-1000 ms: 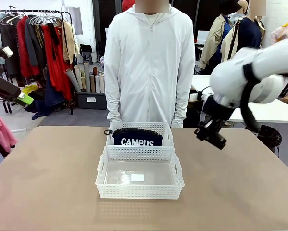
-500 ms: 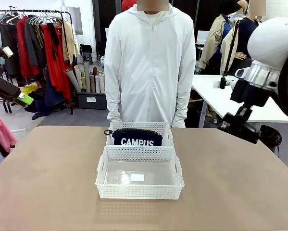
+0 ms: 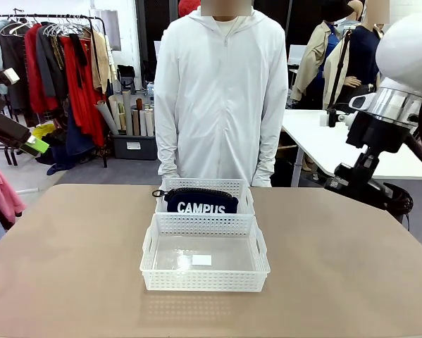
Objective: Distribute items into two baskets.
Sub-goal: Pick up the Stapler that the person points to, then place the picked Stapler into the Organizing basket as instructed by the person.
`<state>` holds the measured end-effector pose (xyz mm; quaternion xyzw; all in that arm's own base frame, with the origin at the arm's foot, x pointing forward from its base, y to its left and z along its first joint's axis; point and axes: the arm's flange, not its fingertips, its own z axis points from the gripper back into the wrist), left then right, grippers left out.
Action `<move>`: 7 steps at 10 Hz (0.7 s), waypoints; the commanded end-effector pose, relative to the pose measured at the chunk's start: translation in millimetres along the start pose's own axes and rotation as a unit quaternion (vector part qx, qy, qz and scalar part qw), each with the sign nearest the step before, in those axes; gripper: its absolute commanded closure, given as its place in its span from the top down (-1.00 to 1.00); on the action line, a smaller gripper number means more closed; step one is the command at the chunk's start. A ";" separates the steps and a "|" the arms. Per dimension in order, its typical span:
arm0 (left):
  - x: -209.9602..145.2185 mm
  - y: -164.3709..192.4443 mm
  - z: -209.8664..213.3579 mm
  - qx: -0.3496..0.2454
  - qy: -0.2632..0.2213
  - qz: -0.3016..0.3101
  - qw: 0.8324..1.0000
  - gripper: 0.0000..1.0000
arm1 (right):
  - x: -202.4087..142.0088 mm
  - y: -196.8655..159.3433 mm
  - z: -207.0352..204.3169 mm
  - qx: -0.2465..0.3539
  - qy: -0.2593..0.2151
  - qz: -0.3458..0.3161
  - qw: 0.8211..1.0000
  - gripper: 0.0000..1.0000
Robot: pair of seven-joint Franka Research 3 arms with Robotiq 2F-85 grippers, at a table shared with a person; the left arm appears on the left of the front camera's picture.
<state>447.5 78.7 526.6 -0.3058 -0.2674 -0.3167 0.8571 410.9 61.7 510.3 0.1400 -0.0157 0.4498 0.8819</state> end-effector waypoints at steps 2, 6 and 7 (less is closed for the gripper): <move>0.4 -0.9 1.2 0.002 0.002 0.001 1.000 0.94 | 2.1 -3.0 -0.3 -0.008 -0.004 -0.013 1.000 -1.00; 0.4 -0.9 1.2 0.002 0.002 0.001 1.000 0.94 | 2.1 -3.0 -0.3 -0.008 -0.004 -0.013 1.000 -1.00; 0.4 -0.9 1.2 0.002 0.002 0.001 1.000 0.94 | 2.1 -3.0 -0.3 -0.008 -0.004 -0.013 1.000 -1.00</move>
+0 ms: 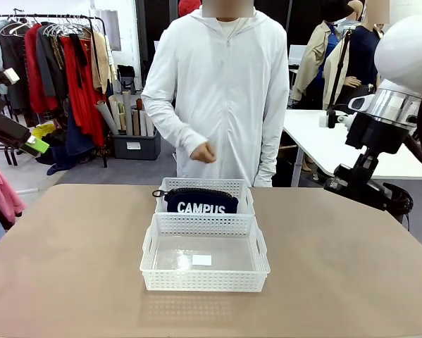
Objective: Distribute items into two baskets.
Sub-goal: Place the picked Stapler into the Organizing basket as instructed by the person.
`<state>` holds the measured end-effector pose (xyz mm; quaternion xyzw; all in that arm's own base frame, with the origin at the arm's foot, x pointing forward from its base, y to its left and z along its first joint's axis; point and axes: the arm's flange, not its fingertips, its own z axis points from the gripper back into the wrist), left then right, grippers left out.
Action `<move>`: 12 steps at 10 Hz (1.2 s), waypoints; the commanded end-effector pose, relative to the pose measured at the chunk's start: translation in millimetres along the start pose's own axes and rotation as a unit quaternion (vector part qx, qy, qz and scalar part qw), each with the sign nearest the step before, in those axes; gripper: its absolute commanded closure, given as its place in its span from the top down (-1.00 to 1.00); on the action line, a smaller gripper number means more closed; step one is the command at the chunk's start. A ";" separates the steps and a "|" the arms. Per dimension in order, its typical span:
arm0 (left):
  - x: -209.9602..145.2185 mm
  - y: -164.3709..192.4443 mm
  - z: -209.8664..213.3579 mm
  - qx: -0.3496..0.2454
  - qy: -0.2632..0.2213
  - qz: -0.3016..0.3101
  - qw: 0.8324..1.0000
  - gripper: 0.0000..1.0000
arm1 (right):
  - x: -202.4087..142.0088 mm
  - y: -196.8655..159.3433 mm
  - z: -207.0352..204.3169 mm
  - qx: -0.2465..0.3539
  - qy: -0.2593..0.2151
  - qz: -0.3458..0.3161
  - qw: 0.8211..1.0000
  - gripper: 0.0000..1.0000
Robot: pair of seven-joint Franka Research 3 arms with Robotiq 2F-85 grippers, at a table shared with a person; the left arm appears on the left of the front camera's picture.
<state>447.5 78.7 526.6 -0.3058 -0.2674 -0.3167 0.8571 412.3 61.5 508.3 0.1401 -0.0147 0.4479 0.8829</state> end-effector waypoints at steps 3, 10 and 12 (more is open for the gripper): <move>0.4 -0.9 1.2 0.002 0.002 0.001 1.000 0.94 | 1.7 -1.3 1.5 -0.008 -0.005 -0.011 1.000 -1.00; 0.4 -0.9 1.2 0.002 0.002 0.001 1.000 0.94 | 1.7 -1.3 1.5 -0.008 -0.005 -0.011 1.000 -1.00; 0.4 -0.9 1.2 0.002 0.002 0.001 1.000 0.94 | 1.7 -1.3 1.5 -0.008 -0.005 -0.011 1.000 -1.00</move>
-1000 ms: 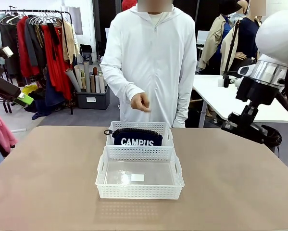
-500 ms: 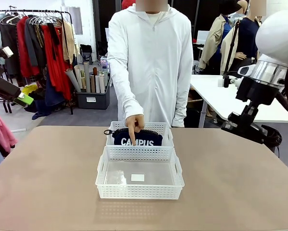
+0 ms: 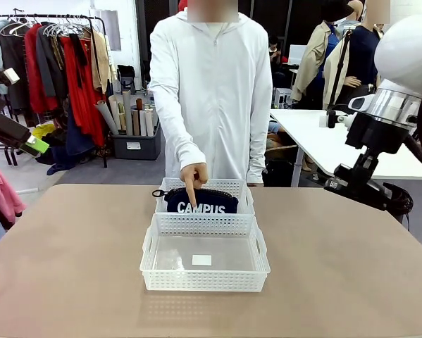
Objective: Distribute items into two baskets.
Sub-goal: Place the picked Stapler into the Organizing basket as instructed by the person.
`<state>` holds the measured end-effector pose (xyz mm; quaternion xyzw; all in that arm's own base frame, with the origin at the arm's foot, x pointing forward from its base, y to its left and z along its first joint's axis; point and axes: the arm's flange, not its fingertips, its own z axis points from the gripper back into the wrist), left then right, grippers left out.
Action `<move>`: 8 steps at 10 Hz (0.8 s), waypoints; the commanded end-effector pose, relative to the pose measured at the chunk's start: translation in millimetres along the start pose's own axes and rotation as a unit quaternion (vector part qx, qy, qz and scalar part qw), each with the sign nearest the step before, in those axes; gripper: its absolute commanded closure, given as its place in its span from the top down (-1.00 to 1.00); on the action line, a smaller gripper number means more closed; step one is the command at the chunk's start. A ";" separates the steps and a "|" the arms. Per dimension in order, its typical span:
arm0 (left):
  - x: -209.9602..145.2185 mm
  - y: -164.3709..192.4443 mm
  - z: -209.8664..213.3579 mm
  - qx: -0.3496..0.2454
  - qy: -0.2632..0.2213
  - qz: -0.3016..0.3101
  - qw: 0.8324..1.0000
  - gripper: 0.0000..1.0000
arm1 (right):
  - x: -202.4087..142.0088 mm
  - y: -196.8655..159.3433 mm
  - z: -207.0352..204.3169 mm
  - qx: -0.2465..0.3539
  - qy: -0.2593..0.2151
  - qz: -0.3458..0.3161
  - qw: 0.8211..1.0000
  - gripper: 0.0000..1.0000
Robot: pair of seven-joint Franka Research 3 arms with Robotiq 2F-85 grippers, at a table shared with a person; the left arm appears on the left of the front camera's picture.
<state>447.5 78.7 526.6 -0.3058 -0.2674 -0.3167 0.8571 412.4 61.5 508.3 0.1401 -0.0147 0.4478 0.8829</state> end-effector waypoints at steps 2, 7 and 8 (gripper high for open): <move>0.4 -0.9 1.2 0.002 0.002 0.001 1.000 0.94 | 2.8 9.8 -1.8 -0.003 0.000 0.010 1.000 -1.00; 0.4 -0.9 1.2 0.002 0.002 0.001 1.000 0.94 | 23.1 74.8 -13.9 -0.031 0.014 0.095 0.995 -1.00; 0.4 -0.9 1.2 0.002 0.002 0.001 1.000 0.94 | 30.0 85.7 -18.7 -0.035 0.015 0.111 0.993 -1.00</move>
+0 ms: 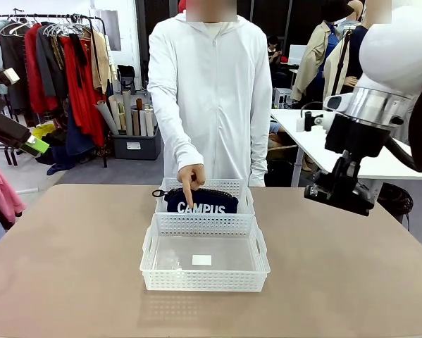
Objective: Distribute items into two baskets.
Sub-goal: Place the picked Stapler into the Organizing basket as instructed by the person.
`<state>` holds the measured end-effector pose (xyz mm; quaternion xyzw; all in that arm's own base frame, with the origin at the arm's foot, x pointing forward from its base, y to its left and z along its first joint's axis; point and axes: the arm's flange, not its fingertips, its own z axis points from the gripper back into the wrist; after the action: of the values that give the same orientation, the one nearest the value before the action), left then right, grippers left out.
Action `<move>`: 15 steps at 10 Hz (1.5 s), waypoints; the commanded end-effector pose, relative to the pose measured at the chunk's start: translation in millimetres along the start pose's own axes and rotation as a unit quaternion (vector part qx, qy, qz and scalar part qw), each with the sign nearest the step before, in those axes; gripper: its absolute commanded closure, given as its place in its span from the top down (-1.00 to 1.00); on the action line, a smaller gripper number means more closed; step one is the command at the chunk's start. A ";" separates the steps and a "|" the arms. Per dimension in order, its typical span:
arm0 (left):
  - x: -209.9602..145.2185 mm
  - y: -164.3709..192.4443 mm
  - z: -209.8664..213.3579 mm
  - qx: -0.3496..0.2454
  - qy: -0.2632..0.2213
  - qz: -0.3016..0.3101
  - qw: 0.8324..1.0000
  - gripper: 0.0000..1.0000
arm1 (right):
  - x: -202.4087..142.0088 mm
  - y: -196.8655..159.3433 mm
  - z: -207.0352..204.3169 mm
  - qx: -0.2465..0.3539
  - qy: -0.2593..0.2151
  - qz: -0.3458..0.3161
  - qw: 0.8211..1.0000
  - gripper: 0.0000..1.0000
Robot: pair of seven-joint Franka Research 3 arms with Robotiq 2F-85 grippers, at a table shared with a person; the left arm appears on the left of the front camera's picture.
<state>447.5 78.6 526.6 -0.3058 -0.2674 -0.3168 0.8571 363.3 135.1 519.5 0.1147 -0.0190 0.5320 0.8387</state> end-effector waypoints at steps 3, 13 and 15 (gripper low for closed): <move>0.3 -0.8 1.2 0.002 0.002 0.001 1.000 0.94 | 30.7 16.4 -19.6 -0.016 0.020 0.068 0.997 -1.00; 0.3 -0.8 1.2 0.002 0.002 0.001 1.000 0.94 | 153.6 35.5 -89.9 0.010 0.072 0.188 0.979 -1.00; 0.3 -0.8 1.2 0.002 0.002 0.001 1.000 0.94 | 183.6 37.6 -107.6 0.005 0.094 0.218 0.971 -1.00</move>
<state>447.6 78.5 526.8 -0.3055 -0.2674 -0.3170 0.8571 386.8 325.1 448.0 0.0779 0.0360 0.6932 0.7157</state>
